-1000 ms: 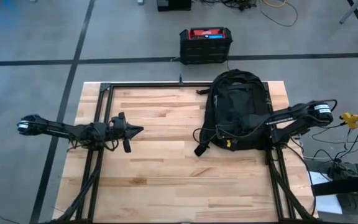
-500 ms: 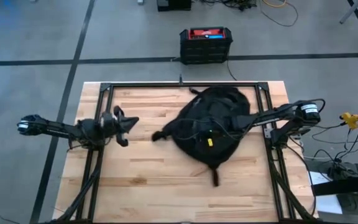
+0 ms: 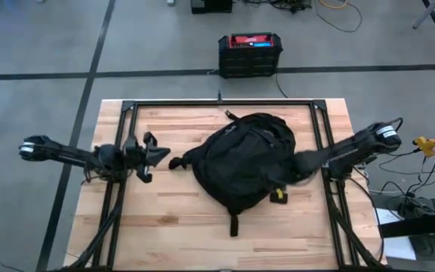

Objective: Unpack backpack
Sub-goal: Open the black backpack

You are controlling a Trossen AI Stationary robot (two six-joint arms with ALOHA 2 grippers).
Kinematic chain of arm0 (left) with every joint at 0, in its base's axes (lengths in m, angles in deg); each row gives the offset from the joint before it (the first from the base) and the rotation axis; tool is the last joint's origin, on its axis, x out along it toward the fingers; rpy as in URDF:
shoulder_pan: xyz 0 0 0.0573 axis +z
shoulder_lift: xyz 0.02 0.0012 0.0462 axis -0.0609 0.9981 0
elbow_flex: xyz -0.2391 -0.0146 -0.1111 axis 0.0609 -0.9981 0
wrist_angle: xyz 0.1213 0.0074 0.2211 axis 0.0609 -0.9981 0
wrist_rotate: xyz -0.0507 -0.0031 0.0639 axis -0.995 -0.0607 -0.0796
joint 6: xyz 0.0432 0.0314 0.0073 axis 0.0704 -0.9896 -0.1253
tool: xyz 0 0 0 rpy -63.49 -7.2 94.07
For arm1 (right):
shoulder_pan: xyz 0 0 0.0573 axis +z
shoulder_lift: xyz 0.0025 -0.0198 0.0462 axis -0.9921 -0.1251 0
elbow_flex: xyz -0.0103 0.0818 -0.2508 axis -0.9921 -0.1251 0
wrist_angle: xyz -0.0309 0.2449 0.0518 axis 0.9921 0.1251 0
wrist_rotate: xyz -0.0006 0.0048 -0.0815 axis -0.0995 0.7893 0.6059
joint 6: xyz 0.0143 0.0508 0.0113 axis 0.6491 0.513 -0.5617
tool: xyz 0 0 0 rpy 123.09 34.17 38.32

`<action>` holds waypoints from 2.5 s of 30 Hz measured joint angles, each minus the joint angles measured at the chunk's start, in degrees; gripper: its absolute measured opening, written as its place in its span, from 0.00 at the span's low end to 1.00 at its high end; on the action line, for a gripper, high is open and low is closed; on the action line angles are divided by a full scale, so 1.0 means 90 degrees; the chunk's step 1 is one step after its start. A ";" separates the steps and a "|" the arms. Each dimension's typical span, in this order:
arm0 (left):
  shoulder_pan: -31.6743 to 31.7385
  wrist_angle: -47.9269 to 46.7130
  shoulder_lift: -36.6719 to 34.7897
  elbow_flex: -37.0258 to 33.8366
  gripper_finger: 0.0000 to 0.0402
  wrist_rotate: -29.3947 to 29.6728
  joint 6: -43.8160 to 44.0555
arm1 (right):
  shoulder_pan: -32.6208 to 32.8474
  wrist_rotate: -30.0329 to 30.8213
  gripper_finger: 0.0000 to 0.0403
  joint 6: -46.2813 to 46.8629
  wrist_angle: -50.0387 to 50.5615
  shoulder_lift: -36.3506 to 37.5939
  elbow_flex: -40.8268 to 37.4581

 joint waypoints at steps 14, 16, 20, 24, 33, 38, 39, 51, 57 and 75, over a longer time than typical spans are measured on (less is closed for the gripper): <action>-0.0219 0.2025 0.4997 0.1961 0.00 -0.0008 -0.0168 | -0.0206 0.1010 0.13 -0.2293 -0.6165 -0.1425 -0.0399; -0.0219 0.1487 0.5525 0.2462 0.00 -0.0080 -0.0196 | -0.0157 0.0988 0.12 -0.2266 -0.4847 -0.1284 0.0041; -0.0219 -0.0299 0.6270 0.3386 0.00 0.0098 -0.0214 | 0.0233 0.0988 0.10 -0.1096 -0.2324 -0.1015 0.0441; -0.0207 -0.1597 0.6854 0.4146 0.00 0.0382 -0.0289 | 0.0919 0.1013 0.12 -0.0217 -0.2291 -0.0872 0.0239; -0.0211 -0.3224 0.8124 0.4894 0.00 0.1134 0.0620 | 0.1477 0.3079 0.29 0.1137 -0.4140 -0.1766 -0.0459; -0.0212 -0.2986 0.8665 0.4928 0.00 0.1332 0.1197 | 0.1336 0.3655 0.37 0.1299 -0.4700 -0.2622 -0.0473; -0.0212 -0.2904 0.8762 0.4924 0.00 0.1366 0.1313 | 0.1297 0.3651 0.39 0.1289 -0.4901 -0.2772 -0.0473; -0.0316 -0.2312 0.9094 0.4896 0.00 0.1710 0.1390 | 0.1023 0.4885 0.45 0.1086 -0.5567 -0.2867 -0.0479; -0.0375 -0.2246 0.9104 0.4877 0.00 0.1725 0.1068 | 0.0722 0.4669 0.35 0.1178 -0.5534 -0.2881 -0.0478; -0.0443 -0.2231 0.9045 0.4598 0.00 0.1727 0.0912 | 0.0693 0.3502 0.01 0.0949 -0.3017 -0.1211 -0.0481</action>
